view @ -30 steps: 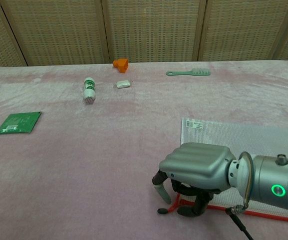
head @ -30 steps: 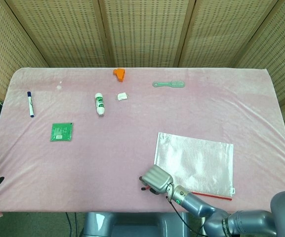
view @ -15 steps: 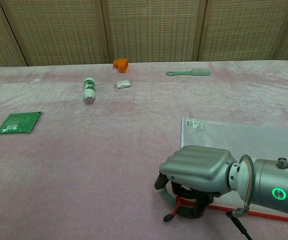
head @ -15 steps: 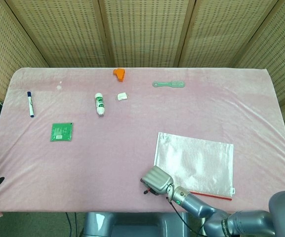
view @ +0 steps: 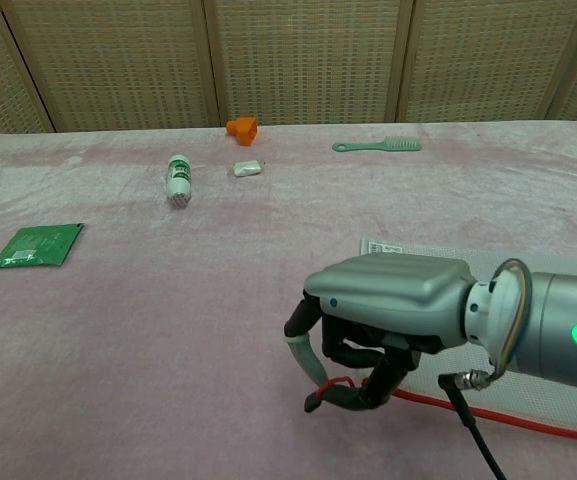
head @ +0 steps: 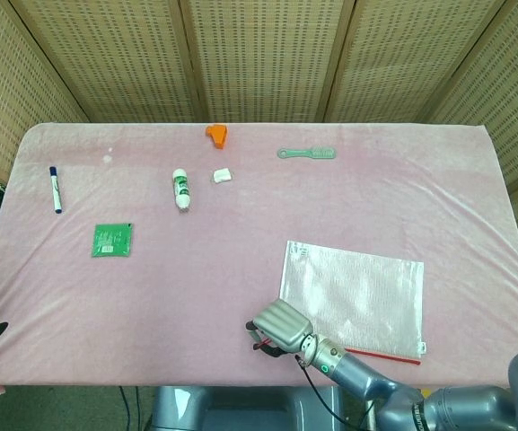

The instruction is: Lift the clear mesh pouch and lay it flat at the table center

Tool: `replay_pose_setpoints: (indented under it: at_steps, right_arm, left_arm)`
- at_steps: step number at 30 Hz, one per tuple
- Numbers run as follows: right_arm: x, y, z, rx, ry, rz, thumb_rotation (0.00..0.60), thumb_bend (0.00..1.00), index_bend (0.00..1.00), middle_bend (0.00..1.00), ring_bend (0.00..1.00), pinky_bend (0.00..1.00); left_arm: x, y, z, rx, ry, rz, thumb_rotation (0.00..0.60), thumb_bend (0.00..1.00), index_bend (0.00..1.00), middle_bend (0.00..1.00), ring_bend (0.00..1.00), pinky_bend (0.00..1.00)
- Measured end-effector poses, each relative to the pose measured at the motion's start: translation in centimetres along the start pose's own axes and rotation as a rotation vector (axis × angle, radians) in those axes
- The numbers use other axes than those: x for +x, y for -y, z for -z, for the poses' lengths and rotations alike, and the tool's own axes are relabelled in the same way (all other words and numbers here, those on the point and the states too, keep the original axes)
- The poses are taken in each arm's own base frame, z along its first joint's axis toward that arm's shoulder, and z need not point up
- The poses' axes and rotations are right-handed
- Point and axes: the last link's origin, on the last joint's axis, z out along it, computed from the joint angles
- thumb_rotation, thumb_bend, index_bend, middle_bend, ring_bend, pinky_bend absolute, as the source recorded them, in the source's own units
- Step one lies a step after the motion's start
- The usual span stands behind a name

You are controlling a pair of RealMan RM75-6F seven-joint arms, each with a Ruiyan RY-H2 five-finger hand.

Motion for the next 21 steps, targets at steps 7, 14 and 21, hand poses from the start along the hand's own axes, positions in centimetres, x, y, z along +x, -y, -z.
replay_pose_setpoints:
  at_steps: [7,14,21]
  right_arm:
    - [3.9,0.8,0.8,0.005,-0.056,-0.114,0.600,0.86,0.78,0.98,0.92,1.00]
    - [7.6,1.1,1.2,-0.001,-0.110,-0.222,0.600,0.89,0.80,0.98,0.92,1.00]
    - [10.6,0.8,1.2,-0.024,-0.143,-0.301,0.600,0.89,0.80,0.98,0.92,1.00]
  left_arm:
    - [0.2,0.1,0.1,-0.002,0.001,0.012,0.600,0.00,0.00,0.00,0.00,0.00]
    - [0.1,0.2,-0.1,0.001,0.011,0.019,0.600,0.00,0.00,0.00,0.00,0.00]
    - [-0.2,0.3,-0.6,-0.001,0.023,0.024,0.600,0.00,0.00,0.00,0.00,0.00]
